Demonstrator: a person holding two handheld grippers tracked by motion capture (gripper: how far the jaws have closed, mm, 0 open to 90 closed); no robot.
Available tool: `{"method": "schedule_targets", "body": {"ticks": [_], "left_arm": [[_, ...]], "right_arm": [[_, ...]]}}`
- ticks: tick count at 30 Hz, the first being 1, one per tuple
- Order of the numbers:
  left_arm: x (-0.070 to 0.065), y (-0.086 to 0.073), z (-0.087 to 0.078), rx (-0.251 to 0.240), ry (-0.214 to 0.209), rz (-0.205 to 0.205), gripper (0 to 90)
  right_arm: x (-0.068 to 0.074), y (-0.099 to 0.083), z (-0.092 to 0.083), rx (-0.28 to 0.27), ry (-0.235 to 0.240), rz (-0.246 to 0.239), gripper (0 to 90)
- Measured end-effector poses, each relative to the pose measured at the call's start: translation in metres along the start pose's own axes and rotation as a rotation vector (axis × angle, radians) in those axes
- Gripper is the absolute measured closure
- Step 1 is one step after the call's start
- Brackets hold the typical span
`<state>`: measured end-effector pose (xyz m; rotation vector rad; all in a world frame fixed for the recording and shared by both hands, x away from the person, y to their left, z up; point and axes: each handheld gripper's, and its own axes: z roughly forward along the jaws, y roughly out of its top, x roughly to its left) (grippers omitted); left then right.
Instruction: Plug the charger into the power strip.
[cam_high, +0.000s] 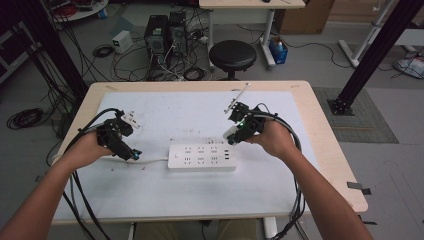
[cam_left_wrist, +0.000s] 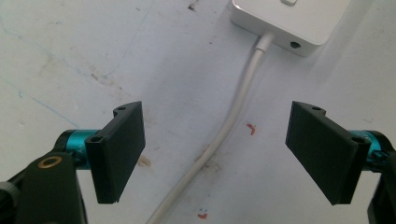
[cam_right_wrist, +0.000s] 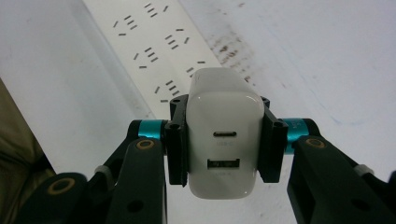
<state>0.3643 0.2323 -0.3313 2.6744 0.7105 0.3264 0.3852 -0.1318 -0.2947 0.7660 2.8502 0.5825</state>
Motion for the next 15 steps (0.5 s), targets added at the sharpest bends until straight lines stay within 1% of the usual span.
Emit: {"method": "schedule_targets", "body": {"ticks": [1, 2, 3, 4, 6, 7, 8, 9, 10, 11, 12, 13, 14, 15], "left_arm": [[-0.001, 0.000, 0.002, -0.005, -0.005, 0.005, 19.9], [-0.002, 0.000, 0.003, -0.007, -0.007, 0.003, 19.9], [-0.002, 0.000, 0.003, -0.004, -0.010, 0.010, 19.9], [-0.002, -0.001, 0.004, -0.007, -0.014, 0.005, 19.9], [-0.003, -0.002, 0.005, -0.015, -0.018, 0.004, 19.9], [-0.003, -0.002, 0.005, -0.015, -0.018, 0.004, 19.9], [-0.004, -0.002, 0.005, -0.009, -0.023, 0.008, 19.9], [-0.005, -0.003, 0.007, -0.012, -0.025, 0.006, 19.9], [-0.005, -0.003, 0.007, -0.011, -0.025, 0.010, 19.9], [-0.005, -0.003, 0.007, -0.003, -0.025, 0.020, 19.9], [-0.005, -0.003, 0.008, -0.009, -0.029, 0.014, 19.9], [-0.005, -0.004, 0.009, -0.007, -0.029, 0.017, 19.9], [-0.005, -0.004, 0.010, -0.011, -0.029, 0.009, 19.9], [-0.005, -0.004, 0.010, -0.004, -0.026, 0.012, 19.8]], "right_arm": [[0.001, 0.003, 0.004, 0.012, 0.011, -0.017, 61.9], [0.003, 0.009, 0.010, 0.019, 0.032, -0.072, 61.9], [0.004, 0.011, 0.013, 0.024, 0.044, -0.096, 61.9], [0.006, 0.017, 0.021, 0.051, 0.057, -0.156, 61.9], [0.007, 0.021, 0.028, 0.080, 0.053, -0.201, 61.9], [0.007, 0.021, 0.028, 0.080, 0.053, -0.201, 61.9], [0.008, 0.025, 0.036, 0.121, 0.050, -0.240, 61.9], [0.009, 0.028, 0.040, 0.139, 0.042, -0.260, 61.9], [0.009, 0.030, 0.045, 0.153, 0.044, -0.291, 61.9], [0.011, 0.033, 0.047, 0.186, 0.043, -0.285, 61.9], [0.012, 0.035, 0.051, 0.197, 0.047, -0.298, 62.0], [0.012, 0.038, 0.054, 0.206, 0.053, -0.311, 61.9], [0.014, 0.040, 0.056, 0.216, 0.049, -0.322, 61.9], [0.014, 0.043, 0.059, 0.226, 0.044, -0.336, 61.9]]}}
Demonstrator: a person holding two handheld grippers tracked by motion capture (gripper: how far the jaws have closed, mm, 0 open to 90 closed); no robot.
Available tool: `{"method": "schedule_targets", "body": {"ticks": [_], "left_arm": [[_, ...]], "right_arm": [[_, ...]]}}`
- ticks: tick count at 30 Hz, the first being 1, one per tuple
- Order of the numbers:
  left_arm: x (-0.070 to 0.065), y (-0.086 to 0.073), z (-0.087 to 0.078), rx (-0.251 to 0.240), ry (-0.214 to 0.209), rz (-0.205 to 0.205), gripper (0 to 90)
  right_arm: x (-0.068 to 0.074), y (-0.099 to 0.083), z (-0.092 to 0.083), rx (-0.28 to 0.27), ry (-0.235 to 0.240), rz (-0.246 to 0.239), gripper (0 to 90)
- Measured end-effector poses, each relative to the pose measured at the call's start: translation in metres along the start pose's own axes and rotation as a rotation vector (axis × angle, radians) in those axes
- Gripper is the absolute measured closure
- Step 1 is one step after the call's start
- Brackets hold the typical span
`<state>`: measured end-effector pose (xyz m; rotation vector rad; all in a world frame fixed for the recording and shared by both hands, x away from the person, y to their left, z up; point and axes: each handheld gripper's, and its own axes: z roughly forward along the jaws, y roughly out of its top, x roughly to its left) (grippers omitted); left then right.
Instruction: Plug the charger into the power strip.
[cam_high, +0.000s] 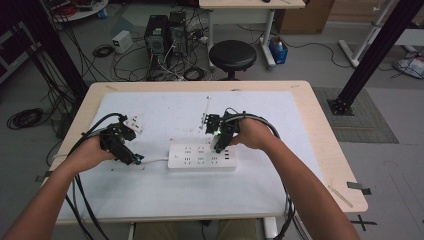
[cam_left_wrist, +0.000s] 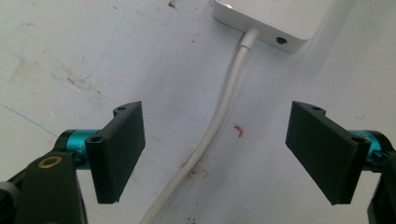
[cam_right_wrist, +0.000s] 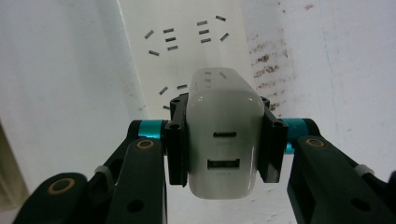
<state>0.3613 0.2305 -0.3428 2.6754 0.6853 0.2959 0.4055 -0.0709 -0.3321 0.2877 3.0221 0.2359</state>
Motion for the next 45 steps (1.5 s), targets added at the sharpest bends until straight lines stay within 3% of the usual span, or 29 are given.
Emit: {"method": "schedule_targets", "body": {"ticks": [6, 13, 17, 20, 21, 27, 30, 32, 36, 40, 45], "left_arm": [[-0.001, -0.002, 0.003, 0.004, -0.003, 0.010, 19.9], [0.002, -0.005, 0.004, -0.002, -0.010, -0.008, 19.9], [0.003, -0.004, 0.005, -0.002, -0.011, -0.005, 19.9], [0.003, -0.003, 0.006, -0.004, -0.016, -0.005, 19.9], [0.003, -0.003, 0.007, -0.005, -0.016, -0.006, 19.9], [0.003, -0.003, 0.008, -0.004, -0.020, -0.002, 19.9], [0.003, -0.004, 0.007, 0.000, -0.021, -0.002, 19.9], [0.002, -0.005, 0.008, -0.011, -0.022, -0.015, 19.9], [0.002, -0.005, 0.006, -0.009, -0.022, -0.003, 19.9], [0.002, -0.006, 0.006, -0.015, -0.023, -0.013, 19.9], [0.005, -0.007, 0.009, -0.009, -0.030, -0.012, 19.9]], "right_arm": [[0.000, 0.012, 0.013, 0.064, -0.016, -0.060, 61.9], [0.000, 0.018, 0.021, 0.079, -0.012, -0.092, 61.9], [-0.001, 0.021, 0.025, 0.105, -0.011, -0.153, 62.0], [0.001, 0.020, 0.025, 0.098, -0.018, -0.251, 61.9], [0.001, 0.021, 0.025, 0.102, -0.022, -0.257, 61.9], [-0.003, 0.029, 0.027, 0.138, 0.006, -0.119, 62.1], [0.002, 0.031, 0.028, 0.144, -0.020, -0.127, 62.2], [0.001, 0.031, 0.028, 0.148, -0.012, -0.124, 62.2], [-0.001, 0.030, 0.029, 0.141, 0.002, -0.134, 62.2], [0.004, 0.029, 0.036, 0.175, -0.035, -0.206, 62.3], [0.001, 0.030, 0.036, 0.174, -0.016, -0.186, 62.4]]}}
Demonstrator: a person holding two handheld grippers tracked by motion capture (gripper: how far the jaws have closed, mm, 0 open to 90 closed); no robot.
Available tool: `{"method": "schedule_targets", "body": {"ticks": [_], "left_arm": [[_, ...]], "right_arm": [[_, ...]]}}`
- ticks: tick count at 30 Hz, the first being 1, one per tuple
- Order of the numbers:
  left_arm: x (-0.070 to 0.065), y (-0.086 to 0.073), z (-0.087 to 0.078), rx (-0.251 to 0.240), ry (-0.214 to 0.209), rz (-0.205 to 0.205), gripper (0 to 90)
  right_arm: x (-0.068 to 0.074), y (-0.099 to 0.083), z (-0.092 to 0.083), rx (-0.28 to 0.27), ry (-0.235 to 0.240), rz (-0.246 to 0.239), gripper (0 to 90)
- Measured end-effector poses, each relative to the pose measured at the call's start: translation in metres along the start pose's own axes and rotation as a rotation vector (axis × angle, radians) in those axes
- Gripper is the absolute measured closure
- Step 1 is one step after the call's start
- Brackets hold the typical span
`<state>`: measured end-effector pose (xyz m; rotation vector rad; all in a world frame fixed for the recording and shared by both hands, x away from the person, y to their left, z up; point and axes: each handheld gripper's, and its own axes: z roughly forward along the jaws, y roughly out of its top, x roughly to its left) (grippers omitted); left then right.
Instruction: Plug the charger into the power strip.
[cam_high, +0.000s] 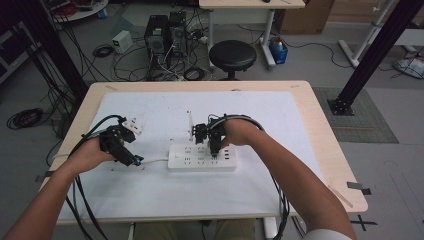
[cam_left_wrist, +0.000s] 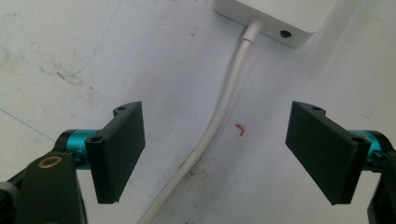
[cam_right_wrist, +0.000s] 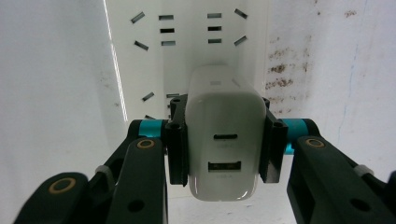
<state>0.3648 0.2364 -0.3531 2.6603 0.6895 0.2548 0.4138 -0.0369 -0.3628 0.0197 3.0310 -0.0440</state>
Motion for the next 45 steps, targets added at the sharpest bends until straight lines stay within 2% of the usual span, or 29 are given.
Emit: {"method": "schedule_targets", "body": {"ticks": [5, 7, 12, 16, 20, 24, 26, 31, 33, 38, 42, 43, 44, 45], "left_arm": [[0.000, 0.001, 0.003, -0.003, -0.005, -0.004, 19.9], [0.000, 0.001, 0.004, -0.005, -0.008, -0.004, 19.9], [0.000, 0.001, 0.005, -0.003, -0.010, 0.004, 19.9], [-0.001, 0.002, 0.005, -0.001, -0.013, 0.003, 19.9], [-0.001, 0.002, 0.005, -0.002, -0.011, 0.002, 19.9], [-0.002, 0.002, 0.005, -0.006, -0.015, -0.003, 19.9], [-0.001, 0.002, 0.005, 0.000, -0.015, 0.000, 19.9], [0.001, 0.001, 0.005, 0.001, -0.016, -0.001, 19.9], [0.001, 0.001, 0.005, 0.002, -0.015, -0.003, 19.9], [0.000, 0.003, 0.007, 0.000, -0.019, 0.001, 19.9], [0.001, 0.003, 0.007, 0.000, -0.013, -0.007, 19.9], [0.001, 0.003, 0.006, -0.001, -0.010, -0.008, 19.9], [0.001, 0.002, 0.006, -0.004, -0.007, -0.010, 19.9], [0.000, 0.002, 0.005, -0.007, -0.007, -0.016, 19.9]], "right_arm": [[-0.002, 0.002, 0.001, 0.010, 0.018, 0.019, 62.5], [-0.001, 0.005, 0.001, 0.026, 0.008, 0.016, 62.5], [0.006, 0.015, 0.001, 0.089, -0.042, -0.042, 62.6], [0.006, 0.017, 0.002, 0.114, -0.038, -0.040, 62.6], [0.005, 0.017, 0.003, 0.109, -0.038, -0.033, 62.6], [0.011, 0.019, 0.005, 0.124, -0.076, -0.044, 62.4], [0.011, 0.020, 0.006, 0.135, -0.079, -0.044, 62.4], [0.005, 0.016, 0.006, 0.102, -0.036, -0.018, 62.4], [0.005, 0.015, 0.006, 0.091, -0.036, -0.003, 62.3], [0.005, 0.012, 0.007, 0.072, -0.037, -0.001, 62.0], [0.005, 0.006, 0.007, 0.014, -0.030, 0.016, 60.9], [0.005, 0.004, 0.007, -0.002, -0.027, 0.021, 58.3], [0.004, 0.001, 0.007, -0.025, -0.008, 0.028, 50.0], [0.004, -0.003, 0.006, -0.054, 0.007, 0.058, 43.0]]}}
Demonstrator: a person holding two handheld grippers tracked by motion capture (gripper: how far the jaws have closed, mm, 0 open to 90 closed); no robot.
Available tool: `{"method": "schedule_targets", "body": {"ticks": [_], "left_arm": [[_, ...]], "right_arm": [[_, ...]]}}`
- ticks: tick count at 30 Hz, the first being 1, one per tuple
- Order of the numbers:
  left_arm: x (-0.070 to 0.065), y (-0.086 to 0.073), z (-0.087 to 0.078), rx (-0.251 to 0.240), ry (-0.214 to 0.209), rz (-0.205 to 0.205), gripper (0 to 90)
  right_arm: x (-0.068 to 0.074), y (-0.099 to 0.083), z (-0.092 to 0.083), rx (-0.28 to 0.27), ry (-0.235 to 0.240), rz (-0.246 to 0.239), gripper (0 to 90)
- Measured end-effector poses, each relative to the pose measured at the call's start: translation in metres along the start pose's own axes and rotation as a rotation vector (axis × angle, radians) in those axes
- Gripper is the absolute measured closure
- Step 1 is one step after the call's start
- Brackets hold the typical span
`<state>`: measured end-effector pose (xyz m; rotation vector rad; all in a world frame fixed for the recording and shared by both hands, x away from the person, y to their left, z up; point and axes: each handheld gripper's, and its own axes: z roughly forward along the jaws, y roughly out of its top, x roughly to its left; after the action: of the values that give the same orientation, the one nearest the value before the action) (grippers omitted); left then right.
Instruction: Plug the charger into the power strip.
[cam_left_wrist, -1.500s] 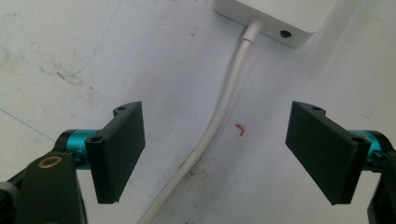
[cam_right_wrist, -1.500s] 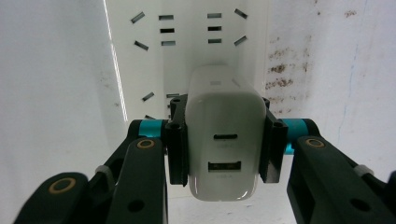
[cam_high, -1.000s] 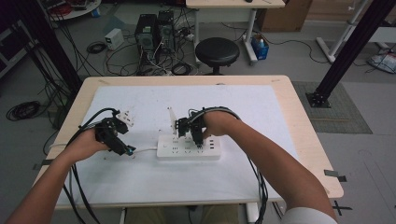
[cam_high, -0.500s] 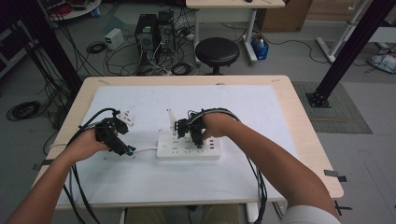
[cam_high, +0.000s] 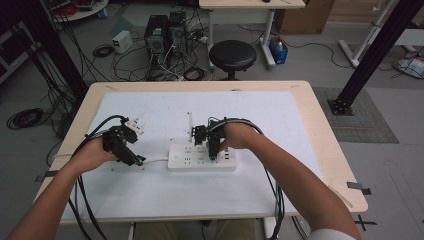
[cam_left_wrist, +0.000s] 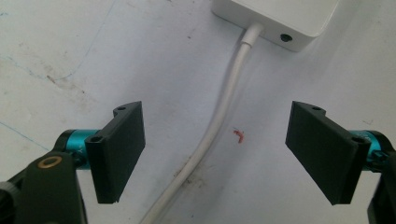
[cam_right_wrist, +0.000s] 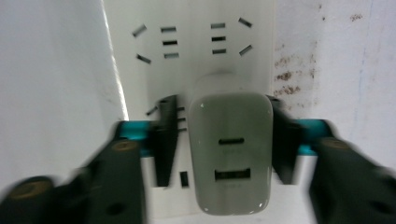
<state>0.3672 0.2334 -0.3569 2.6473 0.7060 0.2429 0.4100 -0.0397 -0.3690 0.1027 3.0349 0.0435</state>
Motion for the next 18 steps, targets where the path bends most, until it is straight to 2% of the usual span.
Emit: {"method": "schedule_targets", "body": {"ticks": [1, 3, 6, 7, 9, 11, 12, 13, 16, 18], "left_arm": [[0.001, 0.000, -0.001, 0.006, 0.005, 0.008, 19.9], [0.001, -0.001, -0.002, 0.004, 0.005, 0.003, 19.9], [0.001, 0.000, -0.002, 0.000, 0.007, 0.003, 19.9], [0.001, 0.000, -0.002, -0.002, 0.006, 0.002, 19.9], [0.000, 0.001, -0.001, 0.001, 0.007, 0.004, 19.9], [-0.001, 0.002, -0.001, 0.001, 0.008, 0.004, 19.9], [-0.002, 0.002, -0.001, -0.002, 0.009, 0.002, 19.9], [-0.002, 0.002, -0.001, 0.002, 0.008, 0.006, 19.9], [-0.003, 0.003, -0.002, -0.002, 0.008, 0.003, 19.9], [-0.004, 0.003, -0.002, 0.000, 0.009, 0.004, 19.9]], "right_arm": [[-0.002, -0.005, -0.002, -0.039, 0.018, 0.027, 33.8], [-0.009, -0.016, -0.007, -0.092, 0.058, 0.120, 20.8], [-0.014, -0.035, -0.020, -0.146, 0.065, 0.208, 20.4], [-0.017, -0.041, -0.025, -0.188, 0.057, 0.218, 20.4], [-0.020, -0.051, -0.035, -0.237, 0.040, 0.288, 19.5], [-0.022, -0.059, -0.043, -0.273, 0.007, 0.337, 11.2], [-0.024, -0.064, -0.045, -0.295, 0.006, 0.338, 10.7], [-0.024, -0.067, -0.047, -0.307, 0.000, 0.344, 10.7], [-0.027, -0.076, -0.048, -0.257, -0.022, 0.400, 10.7], [-0.027, -0.081, -0.048, -0.235, 0.030, 0.406, 10.7]]}}
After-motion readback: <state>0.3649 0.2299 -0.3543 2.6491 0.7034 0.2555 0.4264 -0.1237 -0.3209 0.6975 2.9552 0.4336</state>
